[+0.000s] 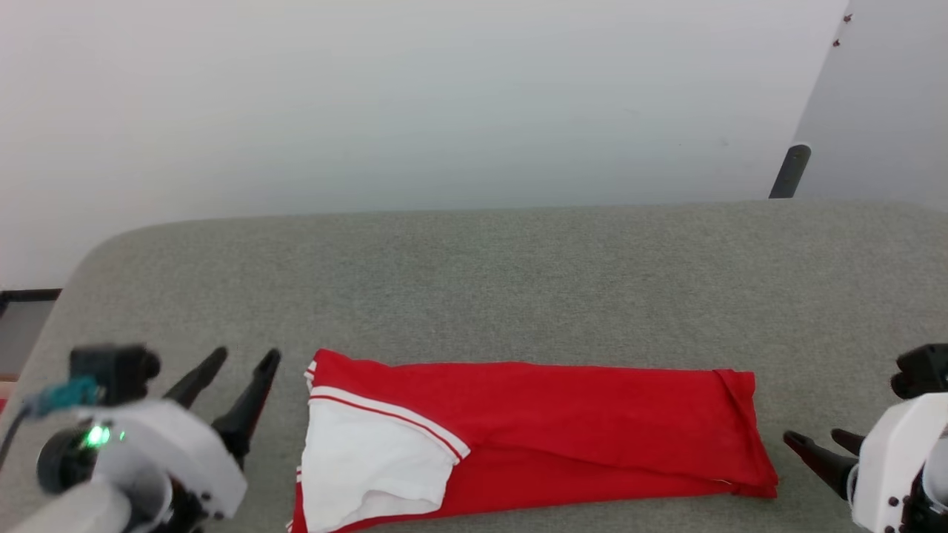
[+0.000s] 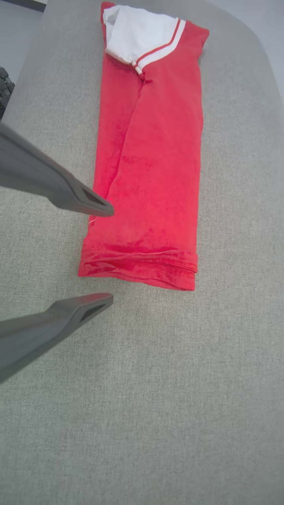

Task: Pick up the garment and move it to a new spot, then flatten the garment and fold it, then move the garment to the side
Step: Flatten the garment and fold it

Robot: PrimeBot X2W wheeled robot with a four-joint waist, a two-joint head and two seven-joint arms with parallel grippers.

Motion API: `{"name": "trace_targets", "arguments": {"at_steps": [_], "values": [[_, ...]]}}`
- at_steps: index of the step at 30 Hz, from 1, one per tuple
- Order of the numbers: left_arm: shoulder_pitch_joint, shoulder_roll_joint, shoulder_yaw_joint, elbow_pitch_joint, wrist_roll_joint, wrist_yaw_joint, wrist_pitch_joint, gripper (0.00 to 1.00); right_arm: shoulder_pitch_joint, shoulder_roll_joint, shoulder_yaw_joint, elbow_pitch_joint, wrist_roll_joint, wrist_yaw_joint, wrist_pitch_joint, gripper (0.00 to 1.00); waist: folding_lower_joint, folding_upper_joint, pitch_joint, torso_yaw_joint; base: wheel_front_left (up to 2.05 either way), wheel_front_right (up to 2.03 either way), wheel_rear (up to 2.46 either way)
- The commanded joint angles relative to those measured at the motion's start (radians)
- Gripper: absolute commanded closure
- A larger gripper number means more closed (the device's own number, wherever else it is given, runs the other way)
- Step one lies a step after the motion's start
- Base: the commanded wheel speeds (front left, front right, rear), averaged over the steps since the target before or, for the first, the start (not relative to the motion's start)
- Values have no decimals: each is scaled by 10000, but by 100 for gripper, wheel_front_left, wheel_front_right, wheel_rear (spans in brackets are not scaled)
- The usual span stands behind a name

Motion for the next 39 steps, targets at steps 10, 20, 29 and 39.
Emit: {"name": "trace_targets", "arguments": {"at_steps": [10, 20, 29, 39], "values": [[2069, -758, 1748, 272, 1567, 586, -1533, 0, -121, 383, -920, 241, -567, 0, 989, 0, 0, -1, 72, 626, 0, 0, 0], [4148, -2711, 4878, 148, 4149, -314, -1532, 0, -570, 381, -1268, 852, -1056, 0, 1618, 0, 0, -1, 394, 1215, 0, 0, 0], [4665, -4158, 6321, 219, 5314, -1378, -1521, 0, -1274, 239, -1432, 1491, -1416, 0, 2087, 0, 0, -1, 1213, 1792, 0, 0, 0], [4353, -5041, 7028, 502, 6063, -2005, -1522, 0, -1749, 521, -1452, 2641, -1872, 0, 2400, 0, 0, -1, 1889, 2104, 0, 0, 0]]}}
